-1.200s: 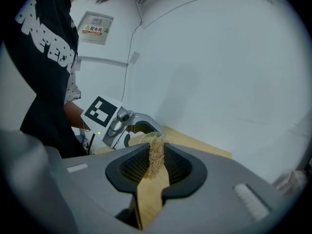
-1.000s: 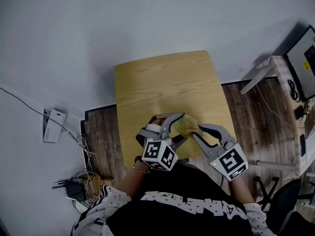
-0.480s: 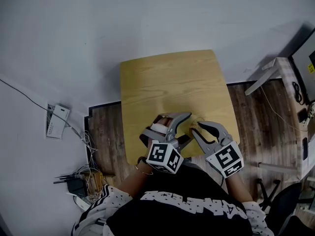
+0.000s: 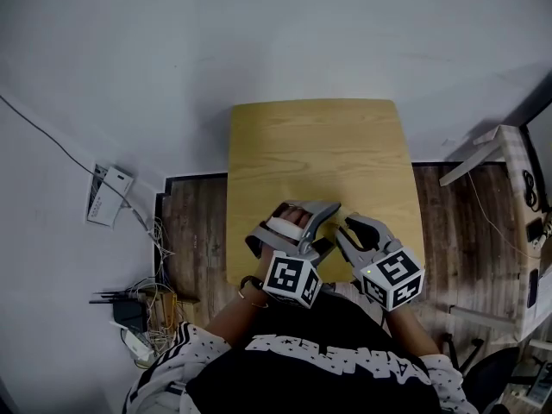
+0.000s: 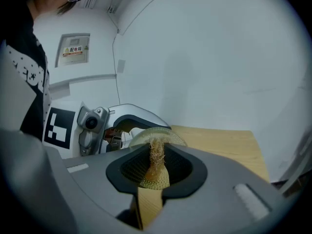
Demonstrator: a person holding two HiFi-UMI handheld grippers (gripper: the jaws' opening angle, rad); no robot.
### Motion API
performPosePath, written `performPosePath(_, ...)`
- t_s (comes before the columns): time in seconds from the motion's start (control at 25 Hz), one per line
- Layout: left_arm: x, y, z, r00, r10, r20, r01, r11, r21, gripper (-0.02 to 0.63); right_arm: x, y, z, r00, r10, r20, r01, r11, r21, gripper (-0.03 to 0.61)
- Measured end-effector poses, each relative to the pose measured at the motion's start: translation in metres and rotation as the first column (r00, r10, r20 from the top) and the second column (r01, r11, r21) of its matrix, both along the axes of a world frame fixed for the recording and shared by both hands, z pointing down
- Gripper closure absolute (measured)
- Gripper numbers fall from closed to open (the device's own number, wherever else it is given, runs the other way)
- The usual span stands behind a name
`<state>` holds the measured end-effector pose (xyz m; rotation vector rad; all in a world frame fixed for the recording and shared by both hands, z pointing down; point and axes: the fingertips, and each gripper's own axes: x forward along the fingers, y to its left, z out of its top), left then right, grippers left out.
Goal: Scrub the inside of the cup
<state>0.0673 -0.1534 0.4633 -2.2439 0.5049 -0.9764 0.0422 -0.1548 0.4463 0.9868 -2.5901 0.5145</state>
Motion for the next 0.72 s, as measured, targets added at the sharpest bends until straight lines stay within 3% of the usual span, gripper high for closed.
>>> performPosePath(0.16, -0.013, -0.006, -0.001, 0.999, -0.026, 0.038, 0.025, 1.0, 0.01, 0.25, -0.01, -0.008, 0.0, 0.989, 0.031, 0.142, -0.017, 0.995, -0.099, 0.492)
performPosePath(0.36, -0.022, -0.013, -0.003, 0.997, -0.043, 0.065, 0.039, 0.997, 0.063, 0.249, -0.019, -0.017, -0.003, 0.947, 0.079, 0.312, -0.005, 0.972, -0.233, 0.492)
performPosePath(0.56, -0.032, -0.017, -0.001, 0.992, -0.054, 0.115, 0.043, 0.995, 0.092, 0.25, -0.024, -0.026, -0.004, 0.842, 0.209, 0.498, 0.017, 0.911, -0.412, 0.495)
performPosePath(0.72, -0.038, -0.018, -0.003, 0.987, -0.059, 0.151, 0.043, 0.993, 0.107, 0.25, -0.027, -0.031, -0.008, 0.78, 0.247, 0.575, 0.076, 0.874, -0.48, 0.497)
